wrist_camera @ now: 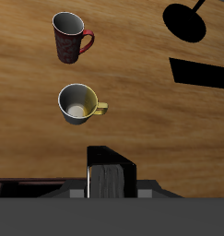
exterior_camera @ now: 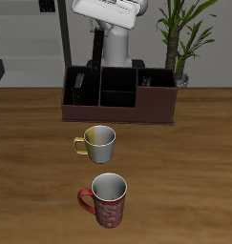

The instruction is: Place the left black book into the back desk caddy's left compartment and place the yellow book into the back desk caddy's right compartment and place the right black book into the back desk caddy's right compartment

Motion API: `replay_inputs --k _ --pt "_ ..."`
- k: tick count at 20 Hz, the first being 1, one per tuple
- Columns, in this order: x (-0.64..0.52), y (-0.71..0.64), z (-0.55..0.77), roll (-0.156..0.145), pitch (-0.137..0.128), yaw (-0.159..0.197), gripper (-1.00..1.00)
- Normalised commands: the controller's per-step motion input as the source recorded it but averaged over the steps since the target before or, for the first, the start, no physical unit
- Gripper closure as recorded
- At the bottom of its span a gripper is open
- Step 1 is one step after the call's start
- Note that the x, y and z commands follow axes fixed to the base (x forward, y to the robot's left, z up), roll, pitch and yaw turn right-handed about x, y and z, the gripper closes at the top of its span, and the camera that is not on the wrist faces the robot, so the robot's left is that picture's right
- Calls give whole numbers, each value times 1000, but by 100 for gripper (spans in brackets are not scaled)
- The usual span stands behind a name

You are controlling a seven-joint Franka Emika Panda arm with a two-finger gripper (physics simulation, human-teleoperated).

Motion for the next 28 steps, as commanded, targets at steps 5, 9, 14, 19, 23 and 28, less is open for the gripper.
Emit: replay_inputs --k 5,9,14,19,23,28 --pt "-203 289 -21 18 -8 9 100" --pt "-369 353 -109 20 8 20 100" --pt "-191 176 -83 -20 -9 2 100" --pt "-231 338 -206 13 24 9 100" --pt "-126 426 -175 26 47 -16 100" --pt "25 323 50 20 7 -44 100"
